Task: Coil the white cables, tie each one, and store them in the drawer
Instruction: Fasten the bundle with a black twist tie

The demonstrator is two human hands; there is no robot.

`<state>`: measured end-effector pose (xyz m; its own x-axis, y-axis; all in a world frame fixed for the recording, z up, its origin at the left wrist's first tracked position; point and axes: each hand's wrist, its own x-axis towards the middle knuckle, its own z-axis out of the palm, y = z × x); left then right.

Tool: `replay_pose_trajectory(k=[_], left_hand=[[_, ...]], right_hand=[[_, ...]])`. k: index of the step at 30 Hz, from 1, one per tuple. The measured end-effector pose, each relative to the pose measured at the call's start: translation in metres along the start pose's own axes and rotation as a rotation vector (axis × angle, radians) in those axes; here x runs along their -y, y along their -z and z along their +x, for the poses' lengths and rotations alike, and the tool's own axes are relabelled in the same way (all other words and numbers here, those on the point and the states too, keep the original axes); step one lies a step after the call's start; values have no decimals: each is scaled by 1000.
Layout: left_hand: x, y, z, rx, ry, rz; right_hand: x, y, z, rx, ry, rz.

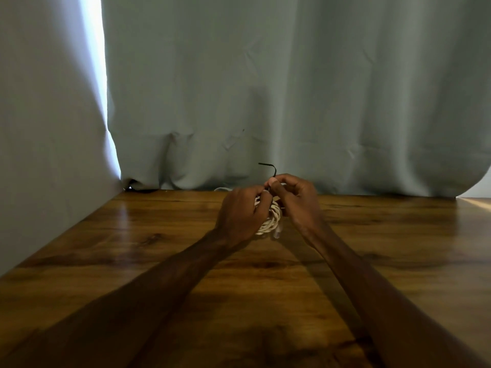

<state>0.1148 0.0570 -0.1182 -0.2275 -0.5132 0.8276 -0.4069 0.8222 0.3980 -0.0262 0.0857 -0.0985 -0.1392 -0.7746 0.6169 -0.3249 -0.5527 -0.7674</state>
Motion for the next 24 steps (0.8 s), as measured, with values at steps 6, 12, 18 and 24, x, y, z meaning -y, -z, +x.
replay_pose_trajectory(k=[6, 12, 18, 24], left_hand=[[-11, 3, -3, -123, -133, 248], [-16, 8, -2, -126, -297, 390], [-22, 7, -4, -127, -355, 372], [-31, 1, -8, -54, -234, 70]], right_hand=[[7, 4, -1, 63, -169, 70], [4, 10, 5, 161, -551, 176], [7, 18, -1, 301, -681, 346], [14, 24, -15, 345, -889, 639]])
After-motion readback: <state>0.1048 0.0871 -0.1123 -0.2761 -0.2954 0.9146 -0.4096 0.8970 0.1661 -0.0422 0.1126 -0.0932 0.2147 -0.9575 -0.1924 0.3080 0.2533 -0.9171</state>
